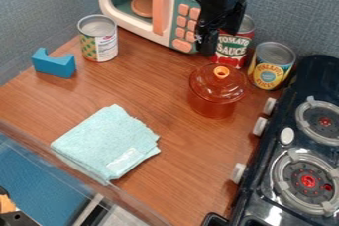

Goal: Move the blue cloth to the top middle side of the table

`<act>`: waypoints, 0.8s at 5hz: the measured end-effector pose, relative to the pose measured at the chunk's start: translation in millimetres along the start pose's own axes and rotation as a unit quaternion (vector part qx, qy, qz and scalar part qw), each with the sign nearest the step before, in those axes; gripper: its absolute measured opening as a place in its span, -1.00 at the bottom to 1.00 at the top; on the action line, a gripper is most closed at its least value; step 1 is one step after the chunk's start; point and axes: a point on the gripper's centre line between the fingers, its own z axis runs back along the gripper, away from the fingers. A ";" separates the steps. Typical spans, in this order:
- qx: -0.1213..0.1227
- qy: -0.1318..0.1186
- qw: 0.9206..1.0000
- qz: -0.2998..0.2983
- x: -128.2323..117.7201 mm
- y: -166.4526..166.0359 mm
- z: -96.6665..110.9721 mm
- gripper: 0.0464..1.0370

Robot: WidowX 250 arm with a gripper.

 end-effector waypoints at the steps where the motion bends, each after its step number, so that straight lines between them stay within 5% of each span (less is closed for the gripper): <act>1: 0.017 0.003 1.000 0.001 -1.8 4.4 -11.2 0.93; 2: 0.030 0.026 0.999 0.017 -5.9 8.1 -4.6 0.93; 3: 0.016 0.020 0.997 0.067 12.1 16.5 27.2 0.93; 4: 0.025 0.018 0.995 0.090 23.8 39.3 32.3 0.93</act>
